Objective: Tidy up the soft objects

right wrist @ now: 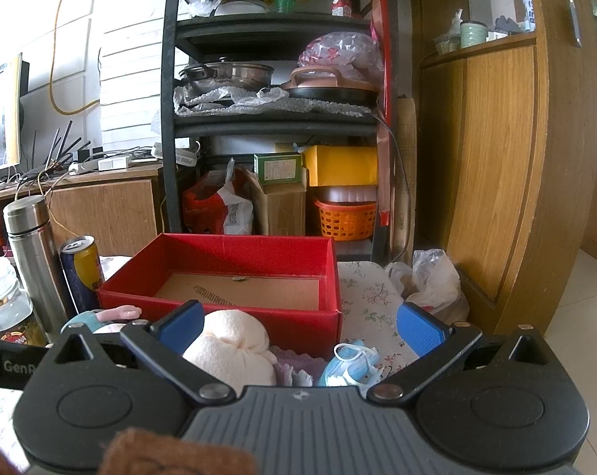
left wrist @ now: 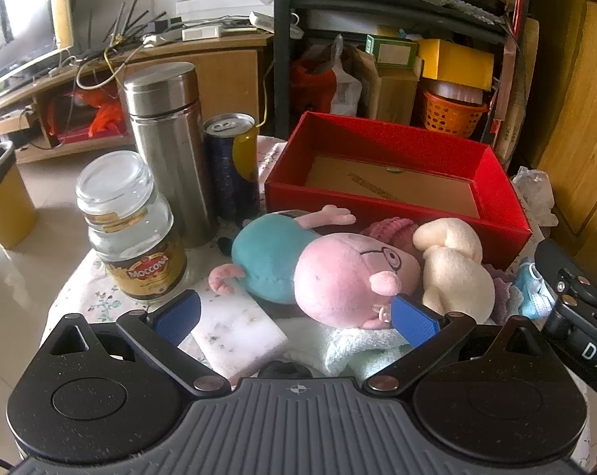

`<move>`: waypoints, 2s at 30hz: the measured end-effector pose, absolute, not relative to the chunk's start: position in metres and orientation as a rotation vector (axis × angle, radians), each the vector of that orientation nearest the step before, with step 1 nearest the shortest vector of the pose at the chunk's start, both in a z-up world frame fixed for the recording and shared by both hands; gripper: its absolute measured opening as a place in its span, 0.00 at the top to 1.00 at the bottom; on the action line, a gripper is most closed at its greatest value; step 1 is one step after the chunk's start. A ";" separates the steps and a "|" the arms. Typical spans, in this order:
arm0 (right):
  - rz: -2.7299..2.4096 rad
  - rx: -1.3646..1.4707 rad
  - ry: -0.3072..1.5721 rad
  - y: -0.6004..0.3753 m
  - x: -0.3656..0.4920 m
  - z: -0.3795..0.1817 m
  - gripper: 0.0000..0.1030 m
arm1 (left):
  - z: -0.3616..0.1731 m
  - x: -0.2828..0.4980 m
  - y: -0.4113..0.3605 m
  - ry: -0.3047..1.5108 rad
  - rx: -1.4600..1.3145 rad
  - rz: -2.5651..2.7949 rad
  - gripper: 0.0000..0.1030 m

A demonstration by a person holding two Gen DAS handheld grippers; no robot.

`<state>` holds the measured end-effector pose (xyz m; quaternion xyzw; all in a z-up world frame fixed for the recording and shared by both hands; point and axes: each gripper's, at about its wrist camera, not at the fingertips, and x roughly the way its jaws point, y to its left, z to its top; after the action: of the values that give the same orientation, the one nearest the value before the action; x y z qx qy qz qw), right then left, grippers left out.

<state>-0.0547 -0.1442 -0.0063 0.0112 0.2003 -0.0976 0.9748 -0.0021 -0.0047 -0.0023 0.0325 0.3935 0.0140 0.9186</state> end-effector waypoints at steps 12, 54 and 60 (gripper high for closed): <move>-0.193 0.026 0.405 -0.144 -0.056 -0.006 0.23 | -0.002 -0.004 -0.006 0.813 0.052 0.013 0.05; -0.006 -0.088 0.753 -0.155 -0.046 -0.045 0.25 | -0.073 -0.007 0.018 1.109 -0.009 -0.133 0.80; 0.099 -0.051 0.756 -0.150 -0.047 -0.045 0.34 | -0.057 -0.020 0.028 1.101 -0.015 -0.165 0.91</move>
<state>-0.0473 -0.1497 -0.0454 -0.0246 0.3690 0.0485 0.9278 -0.0196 0.0282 -0.0574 -0.0070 0.5223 -0.0784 0.8491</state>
